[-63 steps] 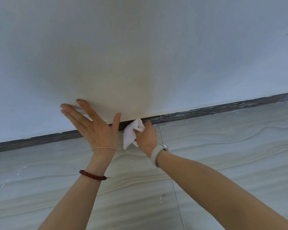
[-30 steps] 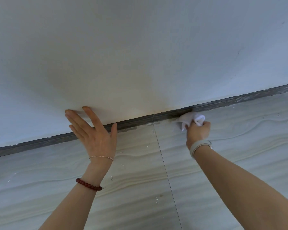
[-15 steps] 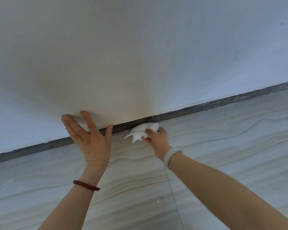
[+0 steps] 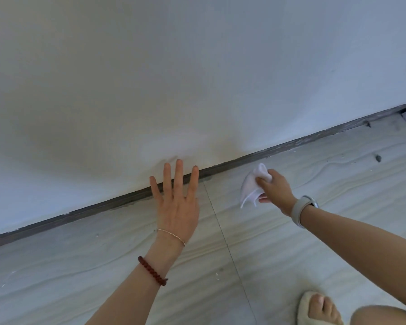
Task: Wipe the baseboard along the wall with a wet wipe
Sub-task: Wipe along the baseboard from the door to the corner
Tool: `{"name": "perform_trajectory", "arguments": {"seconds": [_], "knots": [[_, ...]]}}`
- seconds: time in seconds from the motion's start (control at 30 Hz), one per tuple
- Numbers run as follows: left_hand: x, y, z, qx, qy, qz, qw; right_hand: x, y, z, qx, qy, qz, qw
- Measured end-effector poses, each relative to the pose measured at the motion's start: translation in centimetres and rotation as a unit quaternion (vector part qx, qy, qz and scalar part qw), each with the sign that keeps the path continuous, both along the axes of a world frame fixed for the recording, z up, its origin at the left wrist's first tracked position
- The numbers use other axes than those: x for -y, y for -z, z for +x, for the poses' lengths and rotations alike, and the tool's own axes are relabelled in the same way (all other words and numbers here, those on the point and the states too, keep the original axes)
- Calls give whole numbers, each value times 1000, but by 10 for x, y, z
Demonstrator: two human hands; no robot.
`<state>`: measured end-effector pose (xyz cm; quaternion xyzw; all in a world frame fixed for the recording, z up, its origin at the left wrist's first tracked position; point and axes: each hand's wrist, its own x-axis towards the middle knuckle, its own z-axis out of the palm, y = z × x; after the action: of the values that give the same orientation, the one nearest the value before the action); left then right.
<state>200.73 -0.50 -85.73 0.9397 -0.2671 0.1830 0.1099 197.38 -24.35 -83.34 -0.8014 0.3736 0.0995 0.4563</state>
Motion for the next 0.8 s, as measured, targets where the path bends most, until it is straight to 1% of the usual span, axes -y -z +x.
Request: {"name": "perform_trajectory", "arguments": {"seconds": [0.13,0.17,0.23,0.3,0.4,0.5,0.67,0.8], "knots": [[39,-10,11,79,115,56,989,16,-11,2,5,-39,-21,999],[51,-13,15,100,135,69,983,22,-12,2,9,-43,-25,999],[75,-19,25,132,140,85,978,34,-10,1,19,-52,-32,998],[96,-25,35,155,122,91,976,47,-6,-1,33,-49,-20,998],[115,-30,44,186,63,107,975,70,-1,-4,50,-34,15,998],[121,-34,40,178,16,132,975,95,3,-4,56,5,74,996],[131,-42,29,150,-62,186,969,115,8,6,40,-28,134,990],[139,-45,21,140,-100,211,962,105,10,7,18,-42,199,979]]}}
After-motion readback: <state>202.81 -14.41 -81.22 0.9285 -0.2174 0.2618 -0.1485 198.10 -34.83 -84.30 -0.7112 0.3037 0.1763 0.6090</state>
